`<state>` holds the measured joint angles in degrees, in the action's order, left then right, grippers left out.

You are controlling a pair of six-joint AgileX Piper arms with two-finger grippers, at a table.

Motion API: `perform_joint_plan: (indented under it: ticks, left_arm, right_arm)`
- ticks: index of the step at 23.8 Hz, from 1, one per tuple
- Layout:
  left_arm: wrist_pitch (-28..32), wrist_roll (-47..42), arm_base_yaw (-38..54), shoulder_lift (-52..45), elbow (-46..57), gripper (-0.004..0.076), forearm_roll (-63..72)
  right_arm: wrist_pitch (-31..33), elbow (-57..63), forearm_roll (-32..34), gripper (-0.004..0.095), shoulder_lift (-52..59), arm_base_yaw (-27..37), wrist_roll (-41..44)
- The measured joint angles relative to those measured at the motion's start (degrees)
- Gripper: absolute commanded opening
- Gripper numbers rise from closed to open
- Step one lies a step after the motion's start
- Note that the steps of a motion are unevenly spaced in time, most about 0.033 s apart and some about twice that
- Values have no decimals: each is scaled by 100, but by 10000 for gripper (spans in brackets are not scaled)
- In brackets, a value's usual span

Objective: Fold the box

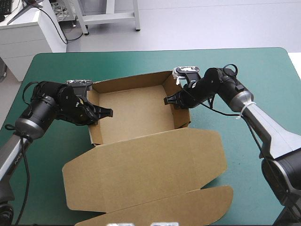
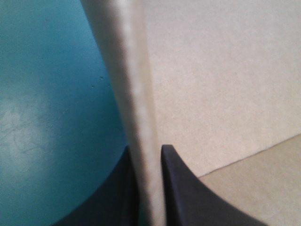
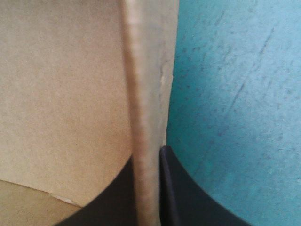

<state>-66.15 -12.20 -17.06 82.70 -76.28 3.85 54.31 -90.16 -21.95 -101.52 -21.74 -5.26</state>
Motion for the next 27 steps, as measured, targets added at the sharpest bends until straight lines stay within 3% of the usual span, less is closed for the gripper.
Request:
perform_joint_plan:
  ticks: [13,23,27]
  left_arm:
    - [-153,-606,-86,31,0,-8,-556]
    - [452,-448,-97,930,-106,-8,208]
    - [124,-264,-102,1501,-941,-8,312]
  right_arm:
    - [49,0,209,3,0,-95,131]
    - [344,-12,1675,0,23,-138,670]
    - [409,-19,2049,0,50,-133,941]
